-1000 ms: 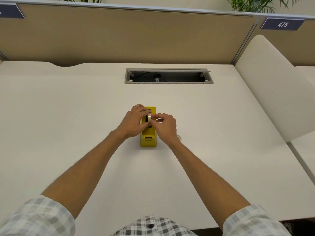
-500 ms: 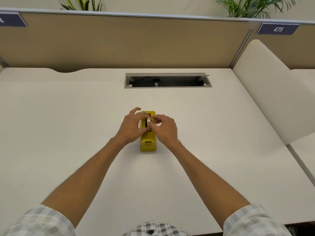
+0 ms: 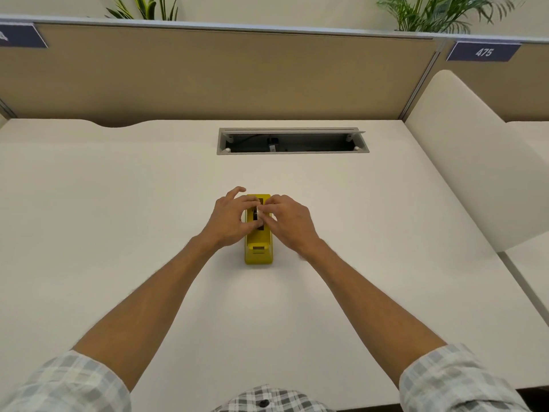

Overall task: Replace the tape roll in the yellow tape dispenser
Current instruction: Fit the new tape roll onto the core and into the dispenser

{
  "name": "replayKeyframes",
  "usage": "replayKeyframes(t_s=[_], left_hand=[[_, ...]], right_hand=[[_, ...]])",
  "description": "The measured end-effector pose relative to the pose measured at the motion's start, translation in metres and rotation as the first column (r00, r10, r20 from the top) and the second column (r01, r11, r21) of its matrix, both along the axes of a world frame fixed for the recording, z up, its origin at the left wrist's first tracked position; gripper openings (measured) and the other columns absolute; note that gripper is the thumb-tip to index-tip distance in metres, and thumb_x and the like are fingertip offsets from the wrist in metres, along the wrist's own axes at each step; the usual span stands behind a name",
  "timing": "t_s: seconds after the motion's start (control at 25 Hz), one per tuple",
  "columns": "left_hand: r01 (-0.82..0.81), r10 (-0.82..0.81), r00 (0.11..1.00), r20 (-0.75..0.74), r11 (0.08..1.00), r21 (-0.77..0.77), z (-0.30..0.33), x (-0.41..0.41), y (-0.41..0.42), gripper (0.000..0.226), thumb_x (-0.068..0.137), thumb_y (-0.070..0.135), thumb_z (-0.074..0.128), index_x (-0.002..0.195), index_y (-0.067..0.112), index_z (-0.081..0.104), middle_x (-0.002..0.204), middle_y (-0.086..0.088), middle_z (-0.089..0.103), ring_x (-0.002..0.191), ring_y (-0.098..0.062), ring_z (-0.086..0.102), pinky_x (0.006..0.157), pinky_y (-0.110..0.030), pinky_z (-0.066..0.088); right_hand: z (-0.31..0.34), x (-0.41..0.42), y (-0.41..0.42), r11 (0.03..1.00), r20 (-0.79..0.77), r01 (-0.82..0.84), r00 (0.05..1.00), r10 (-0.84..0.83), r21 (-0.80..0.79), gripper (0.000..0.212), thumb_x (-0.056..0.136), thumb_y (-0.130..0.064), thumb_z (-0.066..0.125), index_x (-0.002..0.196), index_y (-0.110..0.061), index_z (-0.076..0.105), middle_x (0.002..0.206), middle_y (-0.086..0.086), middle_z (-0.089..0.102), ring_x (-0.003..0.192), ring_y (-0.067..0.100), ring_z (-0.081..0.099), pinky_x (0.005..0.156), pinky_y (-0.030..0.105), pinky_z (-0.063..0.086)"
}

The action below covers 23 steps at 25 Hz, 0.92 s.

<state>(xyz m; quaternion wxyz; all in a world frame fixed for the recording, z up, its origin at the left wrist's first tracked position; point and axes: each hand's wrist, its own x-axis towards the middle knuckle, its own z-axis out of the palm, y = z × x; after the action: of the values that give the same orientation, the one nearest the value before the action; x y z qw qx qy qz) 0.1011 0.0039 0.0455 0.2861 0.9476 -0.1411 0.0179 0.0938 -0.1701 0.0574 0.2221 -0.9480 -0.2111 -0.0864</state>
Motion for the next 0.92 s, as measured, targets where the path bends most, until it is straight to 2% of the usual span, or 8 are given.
replayKeyframes(t_s=[0.2,0.36,0.48,0.68,0.8,0.92], left_hand=[[0.040,-0.041,0.999,-0.024,0.999,-0.007,-0.002,0.000,0.002,0.038,0.089,0.039,0.061,0.123,0.023,0.062,0.133,0.008,0.056,0.136,-0.015,0.029,0.108,-0.046,0.027],[0.043,-0.043,0.999,0.002,0.998,-0.053,-0.003,-0.003,0.001,0.036,0.090,0.034,0.060,0.124,0.022,0.061,0.130,0.009,0.058,0.131,-0.013,0.033,0.101,-0.035,0.029],[0.041,-0.041,0.999,0.001,0.998,-0.047,-0.003,-0.001,0.001,0.038,0.091,0.035,0.059,0.127,0.022,0.060,0.131,0.009,0.058,0.131,-0.012,0.033,0.102,-0.038,0.030],[0.039,-0.039,0.999,0.003,0.998,-0.046,-0.006,-0.001,0.001,0.042,0.090,0.036,0.061,0.130,0.024,0.058,0.133,0.009,0.057,0.133,-0.014,0.032,0.103,-0.040,0.031],[0.039,-0.039,0.999,0.004,0.998,-0.053,-0.007,0.000,0.001,0.042,0.089,0.035,0.062,0.129,0.026,0.058,0.132,0.009,0.057,0.132,-0.013,0.032,0.103,-0.038,0.029],[0.038,-0.038,0.999,0.002,0.998,-0.047,-0.008,0.000,0.001,0.041,0.089,0.035,0.062,0.129,0.028,0.058,0.133,0.010,0.057,0.133,-0.013,0.031,0.101,-0.036,0.027]], right_hand=[[0.004,0.005,0.001,0.993,0.053,-0.038,0.998,0.044,-0.113,0.021,0.098,-0.028,0.054,0.099,-0.022,0.075,0.103,-0.005,0.070,0.098,0.018,0.060,0.065,0.033,0.048],[0.014,0.009,0.002,0.985,0.058,-0.071,0.995,0.081,-0.157,0.022,0.099,-0.028,0.054,0.103,-0.021,0.074,0.099,-0.003,0.072,0.095,0.019,0.060,0.063,0.031,0.046],[0.021,0.014,0.003,0.975,0.046,-0.095,0.993,0.106,-0.202,0.024,0.101,-0.029,0.051,0.109,-0.022,0.072,0.100,-0.002,0.072,0.095,0.019,0.060,0.063,0.028,0.042],[0.029,0.018,0.007,0.952,0.017,-0.120,0.991,0.130,-0.281,0.028,0.102,-0.030,0.048,0.113,-0.020,0.071,0.098,-0.001,0.070,0.090,0.018,0.059,0.065,0.030,0.047],[0.030,0.022,0.009,0.931,0.017,-0.145,0.987,0.159,-0.334,0.025,0.101,-0.028,0.051,0.112,-0.018,0.071,0.099,0.000,0.069,0.089,0.017,0.059,0.066,0.029,0.049],[0.029,0.024,0.008,0.915,0.022,-0.166,0.982,0.187,-0.369,0.022,0.100,-0.026,0.054,0.112,-0.017,0.071,0.099,0.001,0.069,0.089,0.017,0.059,0.063,0.027,0.045]])
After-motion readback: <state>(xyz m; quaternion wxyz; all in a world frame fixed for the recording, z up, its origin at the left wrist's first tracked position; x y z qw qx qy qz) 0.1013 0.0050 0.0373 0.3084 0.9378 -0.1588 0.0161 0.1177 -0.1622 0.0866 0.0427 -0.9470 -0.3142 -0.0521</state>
